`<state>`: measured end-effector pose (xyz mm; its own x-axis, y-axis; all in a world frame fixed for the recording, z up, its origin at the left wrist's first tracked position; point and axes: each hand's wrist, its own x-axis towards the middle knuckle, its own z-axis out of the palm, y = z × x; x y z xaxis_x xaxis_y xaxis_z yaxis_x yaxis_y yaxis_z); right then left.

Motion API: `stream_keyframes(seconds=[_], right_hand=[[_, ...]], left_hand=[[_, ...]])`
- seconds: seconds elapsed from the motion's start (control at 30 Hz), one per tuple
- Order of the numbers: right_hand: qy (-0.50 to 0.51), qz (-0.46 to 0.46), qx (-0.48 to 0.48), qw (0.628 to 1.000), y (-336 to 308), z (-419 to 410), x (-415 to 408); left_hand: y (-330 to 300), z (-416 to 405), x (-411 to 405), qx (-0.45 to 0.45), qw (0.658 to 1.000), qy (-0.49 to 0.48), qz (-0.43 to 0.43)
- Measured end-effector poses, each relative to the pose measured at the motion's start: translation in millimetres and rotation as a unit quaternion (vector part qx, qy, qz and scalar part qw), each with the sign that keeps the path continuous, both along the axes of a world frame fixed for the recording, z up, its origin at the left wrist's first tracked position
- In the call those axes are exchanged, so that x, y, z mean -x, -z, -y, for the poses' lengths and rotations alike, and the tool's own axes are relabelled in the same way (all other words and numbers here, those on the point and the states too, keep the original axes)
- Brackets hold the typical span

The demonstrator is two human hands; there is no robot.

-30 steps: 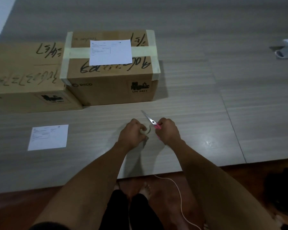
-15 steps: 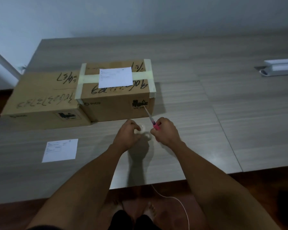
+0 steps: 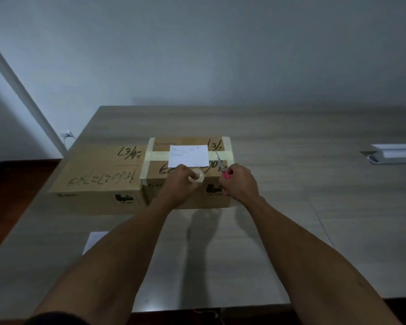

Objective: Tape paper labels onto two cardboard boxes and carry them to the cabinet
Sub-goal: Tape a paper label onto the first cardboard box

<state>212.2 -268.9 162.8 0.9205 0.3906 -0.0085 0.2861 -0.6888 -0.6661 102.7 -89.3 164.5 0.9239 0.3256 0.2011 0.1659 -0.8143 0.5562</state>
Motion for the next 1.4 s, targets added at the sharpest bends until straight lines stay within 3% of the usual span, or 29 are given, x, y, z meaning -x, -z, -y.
stream_keyframes(seconds=[0.13, 0.73, 0.87, 0.97, 1.07, 1.4], right_hand=[[0.03, 0.035, 0.04, 0.998, -13, -30, -15], [0.123, 0.025, 0.143, 0.982, -3, -83, -55], [0.046, 0.057, 0.014, 0.997, -15, -95, -55], [-0.067, -0.034, -0.118, 0.99, -31, -106, -48], [-0.151, -0.087, -0.146, 0.974, -41, -117, -43], [-0.127, -0.076, -0.214, 0.966, -38, -118, -47]], left_hand=[[-11, -38, -11, 0.003, 1.0, 0.004, 0.01], [-6, -108, -42, 0.072, 0.996, 0.034, 0.025], [-8, -108, -45, 0.064, 0.997, 0.039, 0.036], [-12, -107, -49, 0.041, 0.998, 0.038, 0.031], [-19, -104, -53, 0.037, 0.998, 0.049, 0.032], [-28, -95, -59, 0.039, 0.997, 0.051, 0.033]])
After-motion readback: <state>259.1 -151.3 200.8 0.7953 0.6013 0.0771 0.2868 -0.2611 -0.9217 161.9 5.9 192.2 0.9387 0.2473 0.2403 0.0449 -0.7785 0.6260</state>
